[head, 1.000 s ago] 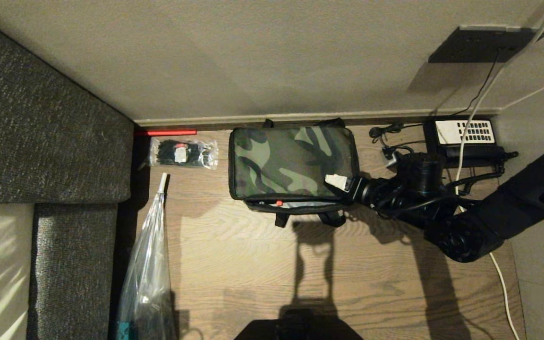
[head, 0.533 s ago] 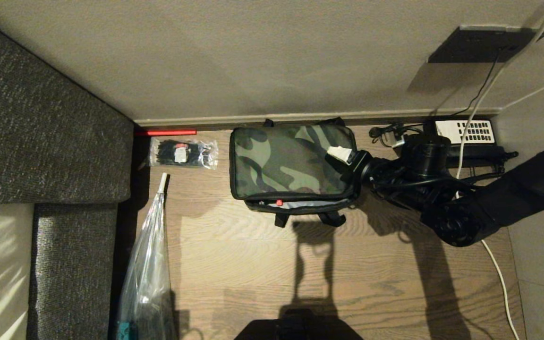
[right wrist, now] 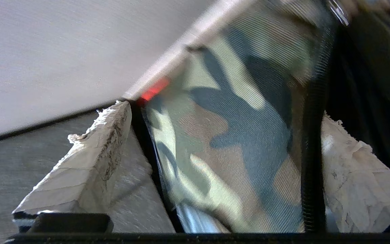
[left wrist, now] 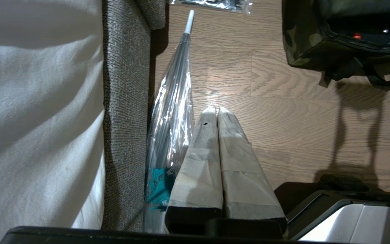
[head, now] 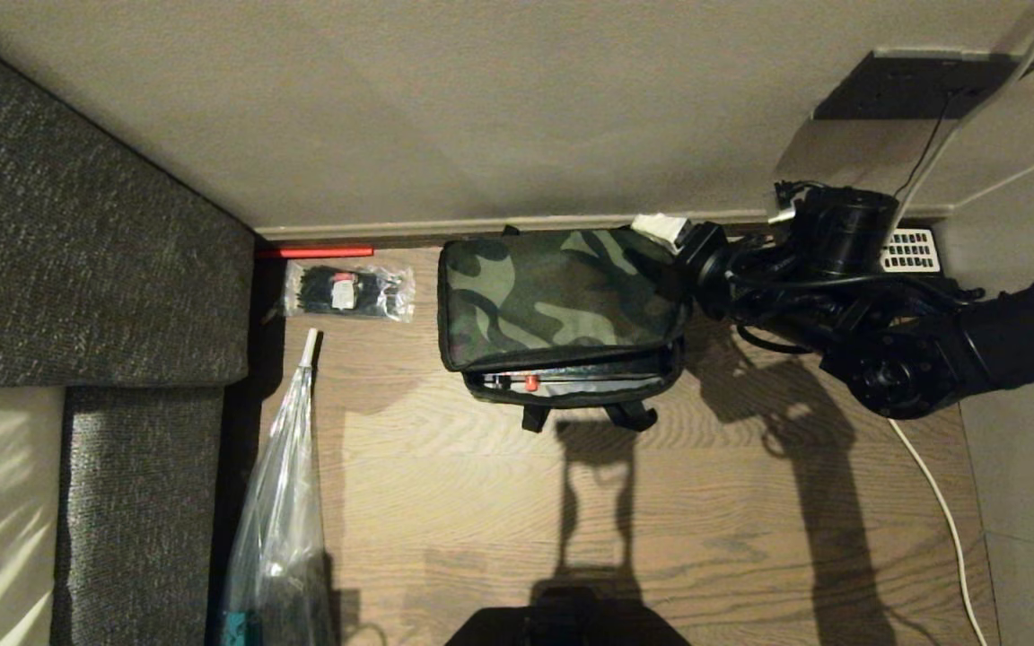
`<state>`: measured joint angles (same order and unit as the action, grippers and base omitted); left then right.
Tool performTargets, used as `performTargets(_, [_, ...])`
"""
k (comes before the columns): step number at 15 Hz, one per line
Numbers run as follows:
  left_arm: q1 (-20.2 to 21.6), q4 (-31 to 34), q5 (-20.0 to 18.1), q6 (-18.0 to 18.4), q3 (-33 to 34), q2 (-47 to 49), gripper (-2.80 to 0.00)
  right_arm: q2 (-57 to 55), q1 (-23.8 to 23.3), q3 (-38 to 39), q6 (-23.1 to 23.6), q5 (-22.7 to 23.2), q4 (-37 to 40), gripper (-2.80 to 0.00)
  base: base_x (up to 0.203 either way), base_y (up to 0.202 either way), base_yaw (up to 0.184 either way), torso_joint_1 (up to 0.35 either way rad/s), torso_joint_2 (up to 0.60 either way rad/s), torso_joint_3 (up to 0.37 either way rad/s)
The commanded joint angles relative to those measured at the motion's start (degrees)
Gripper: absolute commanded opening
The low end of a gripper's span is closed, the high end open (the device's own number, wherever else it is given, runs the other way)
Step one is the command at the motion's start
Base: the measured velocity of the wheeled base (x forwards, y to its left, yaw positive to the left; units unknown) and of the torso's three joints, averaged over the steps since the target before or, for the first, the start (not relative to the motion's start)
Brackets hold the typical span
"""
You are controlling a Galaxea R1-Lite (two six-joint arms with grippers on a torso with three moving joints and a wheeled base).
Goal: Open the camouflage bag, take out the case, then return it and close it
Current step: Open the top of the storage box, then grip the handle
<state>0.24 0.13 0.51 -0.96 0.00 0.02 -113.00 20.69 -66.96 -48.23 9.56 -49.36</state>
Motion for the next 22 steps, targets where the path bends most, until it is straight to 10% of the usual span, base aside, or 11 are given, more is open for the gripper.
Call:
performTargets(1, [0.0, 0.0, 0.0, 0.0, 0.2, -0.1, -2.8, 1.9, -0.4, -1.8, -0.2, 0.2, -0.7, 0.0, 0.0, 0.0, 0.0, 0.0, 0.0, 0.0])
performTargets(9, [0.0, 0.0, 0.0, 0.0, 0.2, -0.1, -2.8, 2.4, -3.7, -10.8, 0.3, 0.9, -1.4, 0.0, 0.0, 0.0, 0.0, 0.0, 0.0, 0.0])
performTargets(19, [0.0, 0.0, 0.0, 0.0, 0.2, -0.1, -2.8, 7.3, -3.9, 10.4, 11.7, 3.1, -5.9, 0.0, 0.0, 0.0, 0.0, 0.0, 0.0, 0.0])
performTargets(20, [0.0, 0.0, 0.0, 0.0, 0.2, -0.1, -2.8, 9.1, -3.9, 12.7, 11.7, 4.6, -6.2, -2.8, 0.0, 0.0, 0.0, 0.0, 0.0, 0.0])
performTargets(22, [0.0, 0.0, 0.0, 0.0, 0.2, -0.1, -2.8, 15.0, -3.9, 19.2, 11.9, 8.4, -5.8, -2.8, 0.0, 0.0, 0.0, 0.0, 0.0, 0.0])
